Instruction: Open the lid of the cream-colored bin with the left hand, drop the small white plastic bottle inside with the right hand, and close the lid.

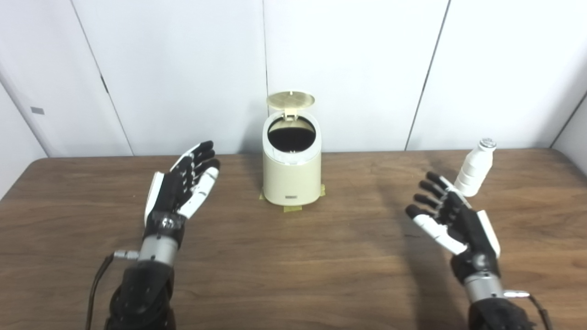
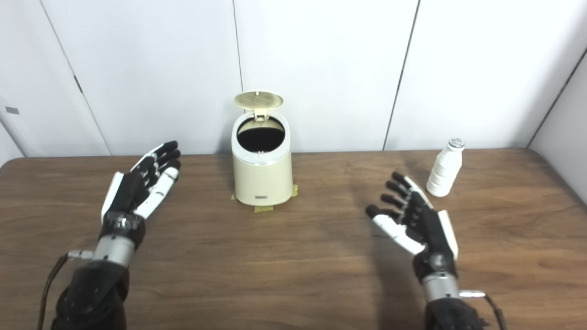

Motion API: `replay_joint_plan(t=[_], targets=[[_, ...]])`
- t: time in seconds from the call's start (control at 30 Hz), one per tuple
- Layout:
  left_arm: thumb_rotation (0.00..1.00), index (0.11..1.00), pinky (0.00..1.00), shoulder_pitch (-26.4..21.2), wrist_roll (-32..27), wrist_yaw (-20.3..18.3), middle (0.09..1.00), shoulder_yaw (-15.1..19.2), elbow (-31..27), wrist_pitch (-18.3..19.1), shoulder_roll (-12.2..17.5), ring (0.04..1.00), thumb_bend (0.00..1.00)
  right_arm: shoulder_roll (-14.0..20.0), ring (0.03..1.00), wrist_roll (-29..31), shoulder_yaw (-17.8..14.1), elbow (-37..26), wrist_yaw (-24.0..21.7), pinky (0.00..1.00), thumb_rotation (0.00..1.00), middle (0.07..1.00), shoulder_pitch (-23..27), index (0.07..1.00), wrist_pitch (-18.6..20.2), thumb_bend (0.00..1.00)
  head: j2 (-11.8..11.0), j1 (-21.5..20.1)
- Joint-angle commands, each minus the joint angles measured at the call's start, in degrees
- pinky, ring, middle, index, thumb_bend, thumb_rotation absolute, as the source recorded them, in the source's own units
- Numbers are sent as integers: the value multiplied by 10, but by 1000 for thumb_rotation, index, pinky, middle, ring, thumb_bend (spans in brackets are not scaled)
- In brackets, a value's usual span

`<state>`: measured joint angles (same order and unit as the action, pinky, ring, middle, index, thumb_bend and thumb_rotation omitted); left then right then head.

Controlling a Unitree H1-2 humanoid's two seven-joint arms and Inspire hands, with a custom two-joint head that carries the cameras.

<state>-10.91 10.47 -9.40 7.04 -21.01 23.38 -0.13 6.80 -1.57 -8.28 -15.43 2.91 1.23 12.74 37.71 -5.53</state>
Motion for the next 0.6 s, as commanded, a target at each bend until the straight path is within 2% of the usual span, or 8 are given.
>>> replay_joint_plan(t=[0.0, 0.13, 0.2, 0.3, 0.4, 0.47, 0.57], targets=[[692, 929, 880, -6, -33, 4, 902, -2, -19, -5, -5, 894, 341, 11, 793, -14, -8, -3, 11, 706, 347, 847, 16, 850, -37, 778, 1, 0], [754, 956, 942, 7, -61, 8, 941, -7, -14, -6, -2, 930, 407, 27, 791, -51, -12, -3, 24, 739, 378, 835, 15, 837, -39, 810, -1, -17], [752, 959, 952, 13, -75, 11, 939, -8, -9, -10, -3, 932, 421, 28, 790, -53, -20, -23, 27, 718, 323, 834, 12, 826, -16, 785, -2, -26], [752, 965, 944, 21, -83, 13, 934, -15, -2, -19, 3, 931, 413, 32, 786, -53, -35, -37, 29, 700, 296, 823, 5, 817, 0, 820, -4, -54], [709, 961, 952, 28, -95, 21, 939, -12, 1, -14, -1, 940, 415, 46, 786, -63, -50, -37, 32, 717, 311, 829, -4, 823, -5, 810, -8, -82], [670, 956, 960, 29, -105, 24, 942, -9, 3, -8, -1, 943, 393, 44, 796, -58, -64, -35, 38, 729, 275, 839, -5, 830, -5, 818, -10, -94], [632, 969, 974, 32, -115, 24, 949, -11, 9, -11, 9, 949, 373, 49, 795, -74, -76, -26, 50, 738, 280, 830, -7, 829, -6, 836, -12, -109]])
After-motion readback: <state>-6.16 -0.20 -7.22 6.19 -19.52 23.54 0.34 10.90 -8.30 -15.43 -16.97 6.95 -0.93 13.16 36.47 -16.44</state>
